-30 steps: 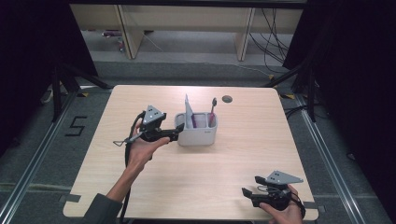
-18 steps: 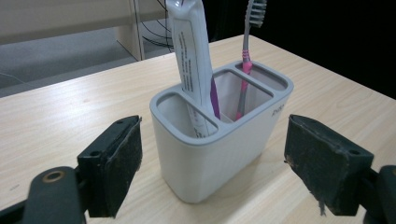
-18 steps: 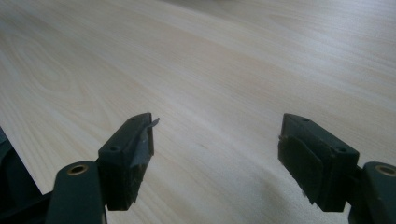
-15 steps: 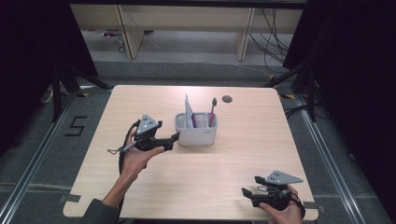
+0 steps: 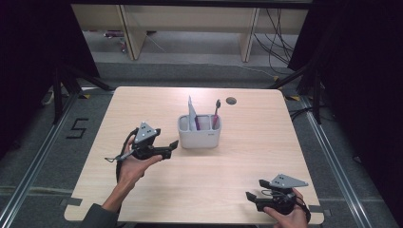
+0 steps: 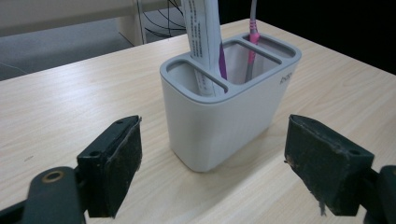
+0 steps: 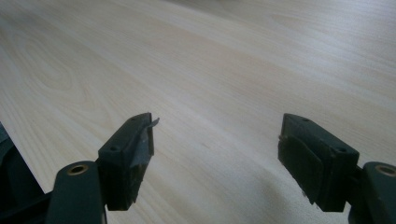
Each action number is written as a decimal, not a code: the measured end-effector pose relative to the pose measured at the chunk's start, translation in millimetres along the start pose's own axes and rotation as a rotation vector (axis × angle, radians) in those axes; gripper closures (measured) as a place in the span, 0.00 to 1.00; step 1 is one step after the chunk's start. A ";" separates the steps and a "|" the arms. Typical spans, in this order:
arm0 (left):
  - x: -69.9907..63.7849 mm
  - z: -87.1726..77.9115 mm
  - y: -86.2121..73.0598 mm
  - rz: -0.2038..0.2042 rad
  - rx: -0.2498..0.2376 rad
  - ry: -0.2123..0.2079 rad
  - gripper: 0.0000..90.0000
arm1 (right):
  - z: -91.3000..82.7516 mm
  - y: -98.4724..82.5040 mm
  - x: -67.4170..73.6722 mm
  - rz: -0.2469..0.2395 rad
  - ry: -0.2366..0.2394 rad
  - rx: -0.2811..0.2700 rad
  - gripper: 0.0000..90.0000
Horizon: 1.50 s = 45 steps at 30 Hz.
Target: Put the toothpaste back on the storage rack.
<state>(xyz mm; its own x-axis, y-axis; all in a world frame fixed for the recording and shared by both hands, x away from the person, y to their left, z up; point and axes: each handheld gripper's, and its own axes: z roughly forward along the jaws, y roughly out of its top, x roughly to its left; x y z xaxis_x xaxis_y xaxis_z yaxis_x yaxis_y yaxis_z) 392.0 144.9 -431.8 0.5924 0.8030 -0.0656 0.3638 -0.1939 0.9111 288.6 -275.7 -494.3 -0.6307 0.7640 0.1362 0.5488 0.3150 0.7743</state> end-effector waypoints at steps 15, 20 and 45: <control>-6.0 -13.9 -26.3 0.004 0.024 -0.043 0.20 | 1.5 -0.5 0.7 0.001 0.014 0.011 0.30; -10.6 -19.3 -36.5 0.011 0.035 -0.044 0.20 | 3.3 -0.9 1.3 0.007 0.011 0.010 0.30; -29.6 -41.6 -72.0 0.067 0.090 -0.115 0.20 | 1.9 -0.2 1.5 -0.002 0.028 0.021 0.30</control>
<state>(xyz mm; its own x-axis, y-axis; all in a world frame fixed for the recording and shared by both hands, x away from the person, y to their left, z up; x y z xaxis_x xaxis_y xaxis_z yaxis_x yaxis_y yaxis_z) 318.4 158.5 -478.5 0.6943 0.7175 -0.0566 0.3805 -0.2991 0.8751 288.6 -273.6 -495.4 -0.6468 0.7474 0.1519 0.5588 0.3288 0.7613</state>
